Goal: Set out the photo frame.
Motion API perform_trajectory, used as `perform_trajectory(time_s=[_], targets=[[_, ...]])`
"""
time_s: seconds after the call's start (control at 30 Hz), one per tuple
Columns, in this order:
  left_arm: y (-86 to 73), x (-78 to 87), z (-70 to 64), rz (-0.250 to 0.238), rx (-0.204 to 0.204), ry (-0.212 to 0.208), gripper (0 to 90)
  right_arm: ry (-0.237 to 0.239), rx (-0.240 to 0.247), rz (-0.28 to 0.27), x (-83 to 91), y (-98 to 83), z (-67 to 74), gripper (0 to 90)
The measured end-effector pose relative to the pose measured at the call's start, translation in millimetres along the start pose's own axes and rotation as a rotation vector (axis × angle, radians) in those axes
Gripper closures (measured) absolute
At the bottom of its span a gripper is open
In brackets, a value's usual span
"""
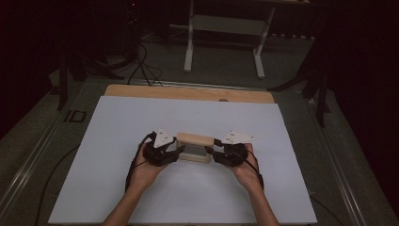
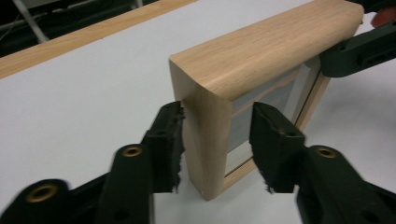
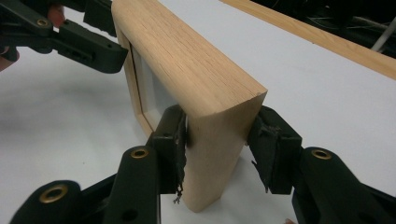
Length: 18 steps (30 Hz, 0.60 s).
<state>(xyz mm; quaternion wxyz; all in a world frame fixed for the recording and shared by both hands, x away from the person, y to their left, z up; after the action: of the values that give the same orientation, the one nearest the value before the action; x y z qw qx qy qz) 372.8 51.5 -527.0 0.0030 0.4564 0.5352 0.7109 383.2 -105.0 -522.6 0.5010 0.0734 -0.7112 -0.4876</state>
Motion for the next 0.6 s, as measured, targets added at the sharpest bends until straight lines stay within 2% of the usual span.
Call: perform_trajectory(time_s=[0.13, 0.37, 0.47, 0.6], targets=[[0.5, -2.1, 3.5, -0.001, 0.011, -0.003, 51.4, -0.001, 0.027, 0.001, 0.0, -0.4, -1.0, 57.6], [4.5, -8.3, 4.9, -0.025, 0.008, -0.088, 45.5, 0.001, 0.052, 0.004, 0.7, -0.9, 0.1, 57.6], [6.6, -10.6, 3.3, -0.039, -0.012, -0.112, 45.4, 0.001, 0.050, 0.003, 0.5, -0.7, -0.3, 57.6], [6.7, -10.9, 3.3, -0.037, -0.027, -0.102, 46.0, 0.000, 0.048, 0.003, 0.2, -0.5, -1.0, 57.5]])
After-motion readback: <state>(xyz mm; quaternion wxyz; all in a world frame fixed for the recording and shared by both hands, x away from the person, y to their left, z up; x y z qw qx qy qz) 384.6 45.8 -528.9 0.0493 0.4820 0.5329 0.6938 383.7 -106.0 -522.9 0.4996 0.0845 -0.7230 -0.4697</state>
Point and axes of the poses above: each handheld gripper's, and its own axes: x roughly backward along the jaws, y roughly out of its top, z roughly to its left, the point moved 9 cm from there along -x, roughly forward along the jaws, and after that the axes turned 8 degrees about z, right-handed, at the moved point
